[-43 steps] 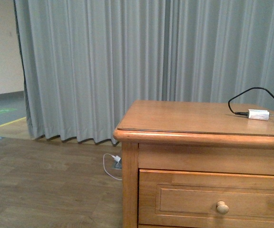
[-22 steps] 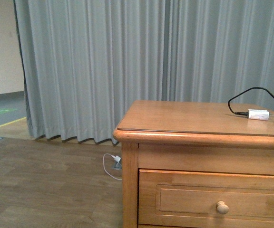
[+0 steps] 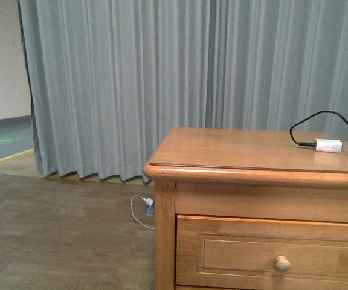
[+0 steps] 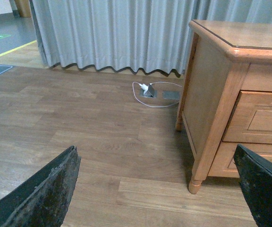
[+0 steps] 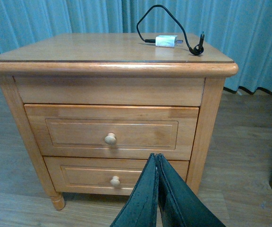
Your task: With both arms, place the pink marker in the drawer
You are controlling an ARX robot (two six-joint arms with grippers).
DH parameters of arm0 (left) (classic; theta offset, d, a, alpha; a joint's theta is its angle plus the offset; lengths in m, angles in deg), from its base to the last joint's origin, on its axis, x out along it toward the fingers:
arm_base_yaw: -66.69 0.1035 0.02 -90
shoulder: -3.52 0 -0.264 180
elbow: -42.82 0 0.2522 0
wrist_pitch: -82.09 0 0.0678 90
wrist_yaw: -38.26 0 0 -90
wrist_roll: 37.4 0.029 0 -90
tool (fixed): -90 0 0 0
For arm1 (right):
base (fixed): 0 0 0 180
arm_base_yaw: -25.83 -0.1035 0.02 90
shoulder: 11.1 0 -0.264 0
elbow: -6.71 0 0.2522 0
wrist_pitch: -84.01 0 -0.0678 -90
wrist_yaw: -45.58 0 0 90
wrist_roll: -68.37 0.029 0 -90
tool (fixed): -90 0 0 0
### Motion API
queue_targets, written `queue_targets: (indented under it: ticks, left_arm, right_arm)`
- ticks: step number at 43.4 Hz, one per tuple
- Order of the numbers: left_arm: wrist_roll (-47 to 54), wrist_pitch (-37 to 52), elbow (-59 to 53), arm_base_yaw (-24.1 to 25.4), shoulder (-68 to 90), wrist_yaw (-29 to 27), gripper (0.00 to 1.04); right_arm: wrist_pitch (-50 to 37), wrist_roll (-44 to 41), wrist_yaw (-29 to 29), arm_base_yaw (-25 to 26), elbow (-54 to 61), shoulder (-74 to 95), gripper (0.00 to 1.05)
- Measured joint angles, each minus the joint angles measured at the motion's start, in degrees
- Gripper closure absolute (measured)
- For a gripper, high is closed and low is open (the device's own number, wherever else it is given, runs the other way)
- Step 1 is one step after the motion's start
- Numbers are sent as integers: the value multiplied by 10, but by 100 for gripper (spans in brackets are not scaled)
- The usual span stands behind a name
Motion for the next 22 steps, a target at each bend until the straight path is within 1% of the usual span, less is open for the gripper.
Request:
queue_targets:
  ticks: [4,6,7,8,22]
  left_arm:
    - [0,0,0,0,0,0,6]
    - [0,0,0,0,0,0,6]
    - [0,0,0,0,0,0,6]
    - [0,0,0,0,0,0,6]
    - [0,0,0,0,0,0,6]
  right_arm:
    - [20,0,0,0,0,-19,103]
    - [64,0,0,0,-1,-50,103]
    - [100,0,0,0,-1,-80,103]
    - [107,0,0,0,-1,-94,103]
    - [111,0,0,0,-1,-107,103]
